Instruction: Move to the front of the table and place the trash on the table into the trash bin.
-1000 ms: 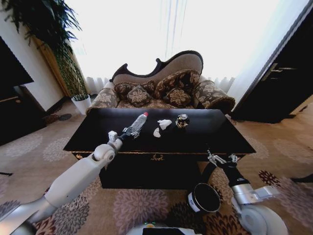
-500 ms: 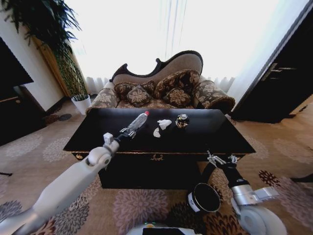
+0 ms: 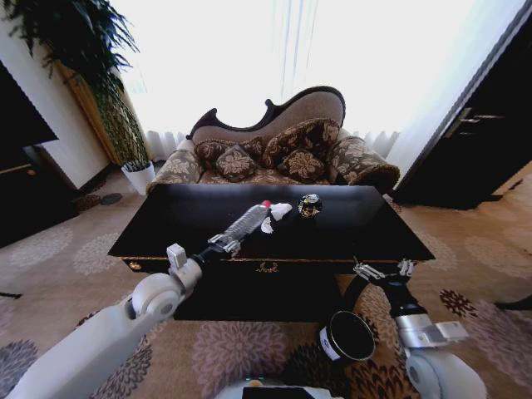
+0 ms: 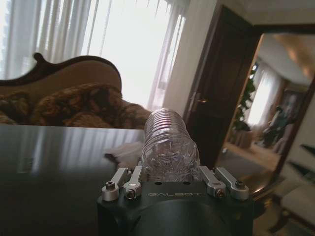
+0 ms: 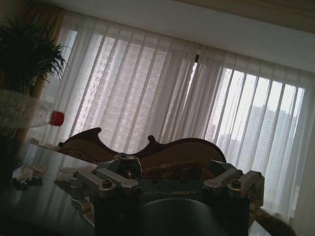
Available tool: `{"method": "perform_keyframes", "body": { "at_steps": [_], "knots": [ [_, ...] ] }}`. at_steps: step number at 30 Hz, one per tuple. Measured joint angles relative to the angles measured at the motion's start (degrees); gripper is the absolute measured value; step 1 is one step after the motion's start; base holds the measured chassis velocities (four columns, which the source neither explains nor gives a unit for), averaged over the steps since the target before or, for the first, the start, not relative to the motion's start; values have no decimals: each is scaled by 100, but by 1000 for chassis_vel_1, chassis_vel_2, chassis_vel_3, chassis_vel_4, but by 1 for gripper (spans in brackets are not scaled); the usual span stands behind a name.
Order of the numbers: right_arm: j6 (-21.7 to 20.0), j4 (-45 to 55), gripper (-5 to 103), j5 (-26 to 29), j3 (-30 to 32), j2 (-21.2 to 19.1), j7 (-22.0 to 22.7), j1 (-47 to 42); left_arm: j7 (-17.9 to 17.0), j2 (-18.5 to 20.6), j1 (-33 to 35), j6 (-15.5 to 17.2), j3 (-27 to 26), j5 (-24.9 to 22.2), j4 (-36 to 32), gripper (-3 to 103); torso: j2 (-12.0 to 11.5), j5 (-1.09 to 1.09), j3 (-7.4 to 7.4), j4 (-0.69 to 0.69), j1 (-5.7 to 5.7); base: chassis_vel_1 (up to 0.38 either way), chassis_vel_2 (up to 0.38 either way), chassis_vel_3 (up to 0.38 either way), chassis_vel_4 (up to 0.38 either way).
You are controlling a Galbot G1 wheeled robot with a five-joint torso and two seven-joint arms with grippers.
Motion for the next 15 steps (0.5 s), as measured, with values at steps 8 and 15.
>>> {"method": "perform_keyframes", "body": {
  "at_steps": [8,15],
  "knots": [
    [1035,-178,100,-2226,78,-19,233,67,-643,-99,-167,193,124,-1721,-728,36,0,0,0,0,0,0,0,0,0],
    [1712,-365,100,-3469,12,45,618,259,-1068,-357,-123,192,275,-2931,-1107,36,0,0,0,1,0,0,0,0,0]
  ]
}}
